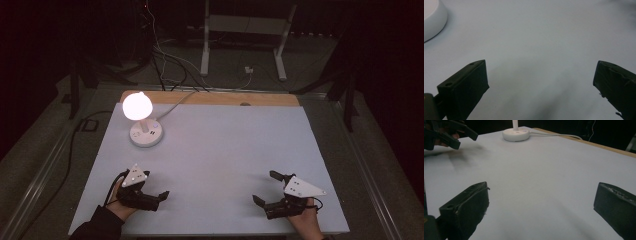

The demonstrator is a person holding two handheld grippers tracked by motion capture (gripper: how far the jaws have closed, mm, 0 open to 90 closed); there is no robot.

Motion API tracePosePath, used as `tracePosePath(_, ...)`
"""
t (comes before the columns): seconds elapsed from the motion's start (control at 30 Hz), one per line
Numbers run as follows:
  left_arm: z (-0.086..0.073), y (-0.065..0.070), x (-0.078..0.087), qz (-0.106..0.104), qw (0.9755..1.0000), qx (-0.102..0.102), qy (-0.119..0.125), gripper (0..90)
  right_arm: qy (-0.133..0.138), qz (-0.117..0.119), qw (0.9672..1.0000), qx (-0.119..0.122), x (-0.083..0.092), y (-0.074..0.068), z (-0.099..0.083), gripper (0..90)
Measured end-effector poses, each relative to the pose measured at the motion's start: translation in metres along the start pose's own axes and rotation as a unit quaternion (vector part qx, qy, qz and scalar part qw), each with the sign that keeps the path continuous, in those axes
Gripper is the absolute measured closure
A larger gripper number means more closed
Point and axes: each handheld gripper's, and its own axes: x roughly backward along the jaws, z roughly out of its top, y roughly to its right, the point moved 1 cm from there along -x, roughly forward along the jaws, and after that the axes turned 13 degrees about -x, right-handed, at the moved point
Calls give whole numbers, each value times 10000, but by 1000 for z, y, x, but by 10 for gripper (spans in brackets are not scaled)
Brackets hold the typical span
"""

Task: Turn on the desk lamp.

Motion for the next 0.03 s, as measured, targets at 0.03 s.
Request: tracePosePath(0.03,0,0,0,7,10000,6,17,3,-4,-2,10000,-8,0,0,0,0)
